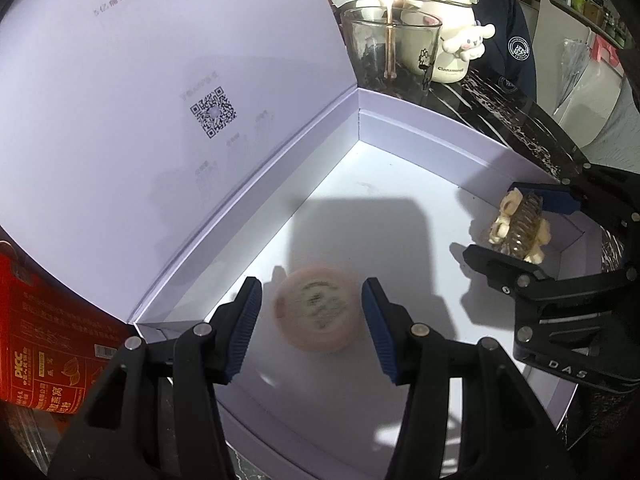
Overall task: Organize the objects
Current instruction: 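Lower both items into the box and open both grippers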
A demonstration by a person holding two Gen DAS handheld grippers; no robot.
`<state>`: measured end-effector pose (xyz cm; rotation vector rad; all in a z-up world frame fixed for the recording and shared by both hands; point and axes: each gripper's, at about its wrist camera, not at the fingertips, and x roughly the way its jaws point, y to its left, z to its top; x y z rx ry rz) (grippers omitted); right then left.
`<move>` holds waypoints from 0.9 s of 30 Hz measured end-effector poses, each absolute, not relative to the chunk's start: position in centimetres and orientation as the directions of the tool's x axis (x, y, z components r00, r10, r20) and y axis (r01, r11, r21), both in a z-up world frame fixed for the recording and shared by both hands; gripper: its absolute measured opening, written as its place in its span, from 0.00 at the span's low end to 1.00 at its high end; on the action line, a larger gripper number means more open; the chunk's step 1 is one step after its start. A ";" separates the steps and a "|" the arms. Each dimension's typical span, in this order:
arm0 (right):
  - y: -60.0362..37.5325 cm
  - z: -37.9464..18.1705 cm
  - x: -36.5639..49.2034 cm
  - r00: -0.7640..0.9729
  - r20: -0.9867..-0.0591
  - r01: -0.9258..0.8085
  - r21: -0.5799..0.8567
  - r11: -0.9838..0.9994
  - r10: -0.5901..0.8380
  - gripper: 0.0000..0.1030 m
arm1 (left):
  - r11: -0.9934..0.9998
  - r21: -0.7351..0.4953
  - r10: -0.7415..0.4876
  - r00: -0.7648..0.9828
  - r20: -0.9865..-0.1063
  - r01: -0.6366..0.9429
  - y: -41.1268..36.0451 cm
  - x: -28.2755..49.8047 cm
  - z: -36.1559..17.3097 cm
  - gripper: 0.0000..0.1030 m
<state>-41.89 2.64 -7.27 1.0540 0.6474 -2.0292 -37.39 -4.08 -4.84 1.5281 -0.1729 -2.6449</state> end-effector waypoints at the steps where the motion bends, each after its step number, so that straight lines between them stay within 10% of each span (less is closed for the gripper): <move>1: 2.6 -7.2 -41.9 -0.383 -0.840 0.799 -0.094 -0.594 -0.383 0.60 | -0.990 0.143 -0.132 -0.500 -0.856 0.018 -4.1 -37.4 -4.8 0.50; 27: 4.8 -0.6 -40.6 -0.482 -0.759 0.740 -0.084 -0.668 -0.438 0.66 | -0.989 0.130 -0.143 -0.591 -0.794 0.065 -4.9 -35.2 0.7 0.66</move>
